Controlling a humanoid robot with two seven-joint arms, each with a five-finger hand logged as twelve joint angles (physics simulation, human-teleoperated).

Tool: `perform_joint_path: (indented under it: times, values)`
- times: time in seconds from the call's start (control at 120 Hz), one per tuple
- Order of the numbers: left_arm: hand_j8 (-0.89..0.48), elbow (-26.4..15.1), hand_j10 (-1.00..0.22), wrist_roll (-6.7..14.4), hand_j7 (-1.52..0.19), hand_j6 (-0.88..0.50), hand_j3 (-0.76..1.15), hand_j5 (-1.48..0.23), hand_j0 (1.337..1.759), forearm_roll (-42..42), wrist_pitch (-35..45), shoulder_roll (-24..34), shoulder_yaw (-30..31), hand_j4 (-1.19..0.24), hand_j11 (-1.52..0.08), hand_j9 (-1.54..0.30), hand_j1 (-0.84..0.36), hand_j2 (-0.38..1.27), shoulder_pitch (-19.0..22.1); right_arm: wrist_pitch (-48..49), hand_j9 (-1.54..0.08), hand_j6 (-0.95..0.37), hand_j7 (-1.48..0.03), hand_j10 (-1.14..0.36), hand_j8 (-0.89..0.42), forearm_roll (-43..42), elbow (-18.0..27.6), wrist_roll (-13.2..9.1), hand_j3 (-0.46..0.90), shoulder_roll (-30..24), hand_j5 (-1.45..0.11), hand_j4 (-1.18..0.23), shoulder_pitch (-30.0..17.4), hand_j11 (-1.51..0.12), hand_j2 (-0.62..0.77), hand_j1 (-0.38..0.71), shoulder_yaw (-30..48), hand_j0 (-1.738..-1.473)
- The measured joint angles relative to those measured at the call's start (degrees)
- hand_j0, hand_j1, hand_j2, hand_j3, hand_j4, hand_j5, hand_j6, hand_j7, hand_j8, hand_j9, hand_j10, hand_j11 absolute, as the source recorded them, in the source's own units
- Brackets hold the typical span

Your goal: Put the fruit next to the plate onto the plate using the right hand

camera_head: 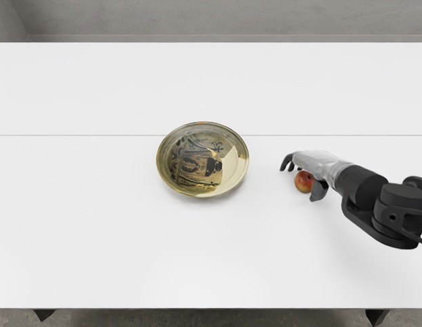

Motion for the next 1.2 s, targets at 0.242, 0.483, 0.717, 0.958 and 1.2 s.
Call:
perform_joint_path:
  times: [0.242,0.483,0.717,0.958,1.2]
  values:
    - [0.00,0.00,0.00,0.00,0.00,0.00,0.00,0.00,1.658,0.00,0.00,0.00,0.01,0.00,0.00,0.00,0.35,0.00,0.00,-0.63,-0.53,-0.41,-0.53,-0.41,-0.41,-0.91,-0.02,0.00,0.00,-0.02,-0.53,-0.41,-0.62,-0.53,-0.08,0.14,0.04,-1.658]
    - [0.00,0.00,0.00,0.00,0.00,0.00,0.00,0.00,1.658,0.00,0.00,0.00,-0.01,0.00,0.00,0.00,0.35,0.00,0.00,-0.69,-0.64,-0.49,-0.64,-0.49,-0.46,-1.05,-0.05,0.00,0.00,0.05,-0.64,-0.49,-0.86,-0.64,-0.08,0.23,0.04,-1.658]
    - [0.00,0.00,0.00,0.00,0.00,0.00,0.00,0.00,1.658,0.00,0.00,0.00,0.00,0.00,0.00,0.00,0.35,0.00,0.00,-0.52,-0.81,-0.51,-0.80,-0.50,-0.40,-1.13,-0.05,-0.06,0.00,0.07,-0.81,-0.61,-0.94,-0.82,0.04,0.28,0.06,-1.650]
    - [0.00,0.00,0.00,0.00,0.00,0.00,0.00,0.00,1.658,0.01,0.00,0.00,0.00,0.00,0.00,0.00,0.35,0.00,0.00,-0.37,-0.94,-0.57,-0.94,-0.56,-0.44,-1.20,-0.13,-0.12,0.00,0.23,-0.93,-0.74,-0.95,-0.95,0.18,0.26,0.07,-1.647]
    - [0.00,0.00,0.00,0.00,0.00,0.00,0.00,0.00,1.658,0.01,0.00,0.00,0.00,0.00,0.00,0.00,0.35,0.00,0.00,-0.21,-0.99,-0.59,-0.99,-0.57,-0.43,-0.82,-0.31,-0.09,0.00,0.28,-0.98,-0.77,-0.84,-1.01,0.24,0.25,0.88,-1.649]
